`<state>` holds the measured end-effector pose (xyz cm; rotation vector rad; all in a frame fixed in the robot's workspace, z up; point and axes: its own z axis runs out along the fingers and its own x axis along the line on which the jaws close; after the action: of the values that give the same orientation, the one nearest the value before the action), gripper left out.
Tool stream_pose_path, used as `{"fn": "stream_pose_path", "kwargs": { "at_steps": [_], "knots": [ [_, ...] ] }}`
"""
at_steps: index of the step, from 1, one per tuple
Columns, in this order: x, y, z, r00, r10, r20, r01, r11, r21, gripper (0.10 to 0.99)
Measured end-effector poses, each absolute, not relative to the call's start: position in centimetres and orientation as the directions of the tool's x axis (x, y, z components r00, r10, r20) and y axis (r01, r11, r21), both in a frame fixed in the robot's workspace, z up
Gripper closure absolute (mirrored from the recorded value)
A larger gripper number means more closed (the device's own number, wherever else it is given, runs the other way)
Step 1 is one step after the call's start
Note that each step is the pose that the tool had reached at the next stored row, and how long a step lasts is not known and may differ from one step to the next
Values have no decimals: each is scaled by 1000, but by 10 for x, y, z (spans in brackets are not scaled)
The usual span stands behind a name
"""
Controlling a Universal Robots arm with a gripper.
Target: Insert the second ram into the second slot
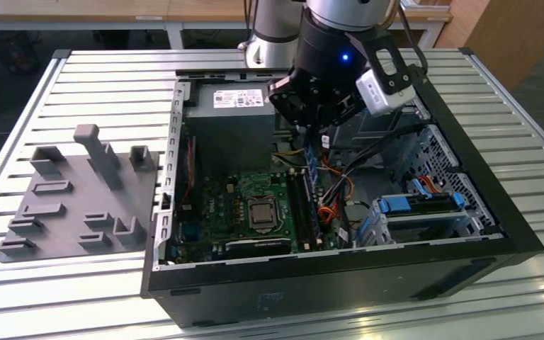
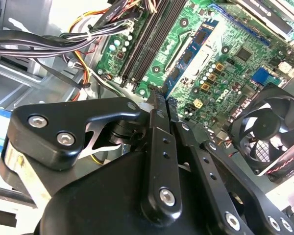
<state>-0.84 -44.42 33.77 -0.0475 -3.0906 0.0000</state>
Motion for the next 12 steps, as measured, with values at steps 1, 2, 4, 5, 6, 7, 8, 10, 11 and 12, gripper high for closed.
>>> {"fn": "stream_pose_path", "kwargs": {
  "at_steps": [1, 2, 4, 5, 6, 7, 8, 10, 11, 12],
  "knots": [
    [-8, -444, 337, -998, 31, 51, 31, 1000, -1, 949],
    [-8, -444, 337, -998, 31, 51, 31, 1000, -1, 949],
    [-7, -444, 336, -998, 30, 51, 30, 1000, -1, 949],
    [-7, -444, 335, -998, 29, 51, 29, 1000, -1, 949],
    [-7, -444, 334, -998, 24, 51, 24, 1000, -1, 949],
    [-7, -444, 332, -999, 13, 51, 13, 1000, -1, 949],
    [-7, -444, 331, -999, -2, 51, -2, 1000, -1, 949],
    [-7, -444, 329, -998, -30, 51, -30, 1000, -1, 949],
    [-7, -444, 329, -998, -42, 51, -42, 999, -1, 949],
    [-7, -444, 328, -997, -51, 51, -51, 999, -1, 949]
  ]
}}
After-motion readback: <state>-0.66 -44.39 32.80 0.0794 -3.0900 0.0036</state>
